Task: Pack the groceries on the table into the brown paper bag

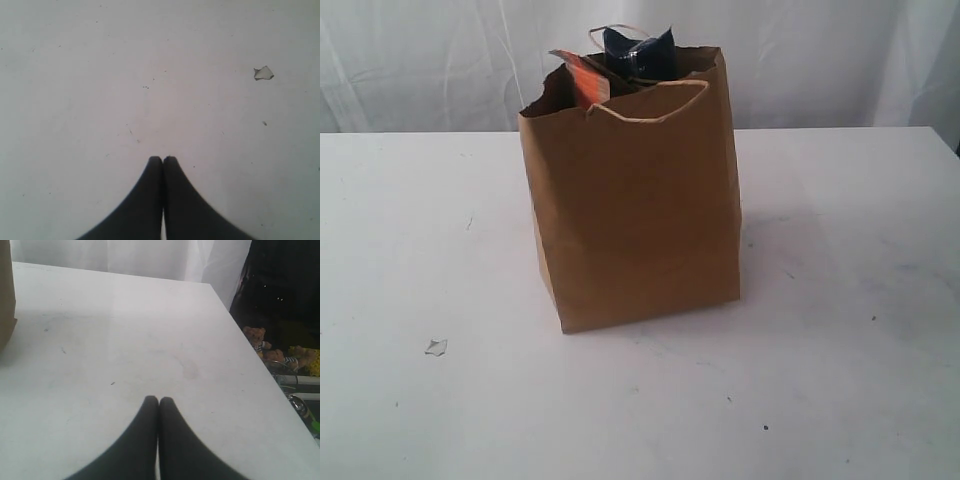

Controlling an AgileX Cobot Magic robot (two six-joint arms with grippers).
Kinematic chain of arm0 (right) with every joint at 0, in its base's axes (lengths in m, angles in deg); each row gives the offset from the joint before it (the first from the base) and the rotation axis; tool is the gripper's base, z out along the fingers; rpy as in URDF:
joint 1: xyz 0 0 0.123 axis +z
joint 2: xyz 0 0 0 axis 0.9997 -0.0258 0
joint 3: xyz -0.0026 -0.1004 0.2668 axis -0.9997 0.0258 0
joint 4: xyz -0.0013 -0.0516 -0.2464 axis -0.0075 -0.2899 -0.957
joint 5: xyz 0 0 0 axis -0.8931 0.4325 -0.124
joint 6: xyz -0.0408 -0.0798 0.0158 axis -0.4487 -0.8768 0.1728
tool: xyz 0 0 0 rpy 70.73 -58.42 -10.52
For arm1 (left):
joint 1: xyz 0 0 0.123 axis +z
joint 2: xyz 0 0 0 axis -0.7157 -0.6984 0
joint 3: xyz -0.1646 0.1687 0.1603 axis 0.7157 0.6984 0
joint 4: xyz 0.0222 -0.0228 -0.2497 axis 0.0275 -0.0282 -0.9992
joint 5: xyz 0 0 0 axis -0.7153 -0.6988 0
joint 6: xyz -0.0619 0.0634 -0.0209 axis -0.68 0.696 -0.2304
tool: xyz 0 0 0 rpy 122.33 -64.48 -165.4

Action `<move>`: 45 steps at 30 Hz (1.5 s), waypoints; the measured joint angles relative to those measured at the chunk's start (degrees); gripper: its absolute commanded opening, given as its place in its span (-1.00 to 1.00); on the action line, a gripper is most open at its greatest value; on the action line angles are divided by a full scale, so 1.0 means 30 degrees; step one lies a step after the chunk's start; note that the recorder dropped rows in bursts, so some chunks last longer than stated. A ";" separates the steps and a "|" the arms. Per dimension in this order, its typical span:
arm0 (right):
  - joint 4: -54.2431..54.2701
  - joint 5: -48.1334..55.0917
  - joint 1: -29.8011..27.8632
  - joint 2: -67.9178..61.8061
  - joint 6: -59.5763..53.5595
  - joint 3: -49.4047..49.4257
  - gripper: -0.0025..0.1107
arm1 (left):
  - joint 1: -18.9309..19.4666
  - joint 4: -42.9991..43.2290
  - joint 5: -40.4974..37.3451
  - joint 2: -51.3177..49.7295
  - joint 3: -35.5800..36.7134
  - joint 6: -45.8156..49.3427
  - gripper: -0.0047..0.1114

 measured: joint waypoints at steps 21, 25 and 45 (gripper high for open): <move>0.0000 0.0000 0.0000 0.0000 0.0000 0.0000 -0.96 | 0.0000 -0.0128 -0.1281 0.0032 -0.0331 0.2352 -0.92; 0.0000 0.0000 0.0000 0.0000 0.0000 0.0000 -0.96 | 0.0000 -0.0929 -0.1407 0.0032 -0.0412 0.2870 -0.92; 0.0000 0.0000 0.0000 0.0000 0.0000 0.0000 -0.96 | 0.0000 -0.3412 -0.0328 0.0032 -0.0068 0.3482 -0.92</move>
